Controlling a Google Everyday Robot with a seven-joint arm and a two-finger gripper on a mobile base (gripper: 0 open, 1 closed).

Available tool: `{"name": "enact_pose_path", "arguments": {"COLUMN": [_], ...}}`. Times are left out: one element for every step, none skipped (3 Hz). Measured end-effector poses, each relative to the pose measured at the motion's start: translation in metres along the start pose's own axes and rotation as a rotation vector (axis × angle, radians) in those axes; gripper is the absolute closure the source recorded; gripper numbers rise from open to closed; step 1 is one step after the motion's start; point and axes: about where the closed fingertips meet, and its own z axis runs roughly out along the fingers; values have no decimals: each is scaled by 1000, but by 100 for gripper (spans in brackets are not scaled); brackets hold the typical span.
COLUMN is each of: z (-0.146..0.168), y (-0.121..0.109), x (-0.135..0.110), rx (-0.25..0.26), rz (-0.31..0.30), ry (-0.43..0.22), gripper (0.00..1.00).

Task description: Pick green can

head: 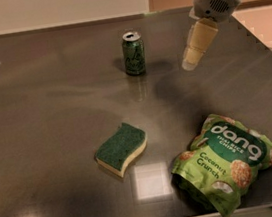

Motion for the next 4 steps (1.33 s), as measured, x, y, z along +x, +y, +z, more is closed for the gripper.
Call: {"name": "enact_pose_path", "arguments": {"z": [27, 51, 70, 88], "y": [-29, -46, -50, -50], "x": [-28, -55, -79, -102], "rx": [1, -10, -28, -41], "rz": [52, 89, 109, 122], "ry": [-48, -89, -127, -168], "gripper": [0, 0, 0, 0]}}
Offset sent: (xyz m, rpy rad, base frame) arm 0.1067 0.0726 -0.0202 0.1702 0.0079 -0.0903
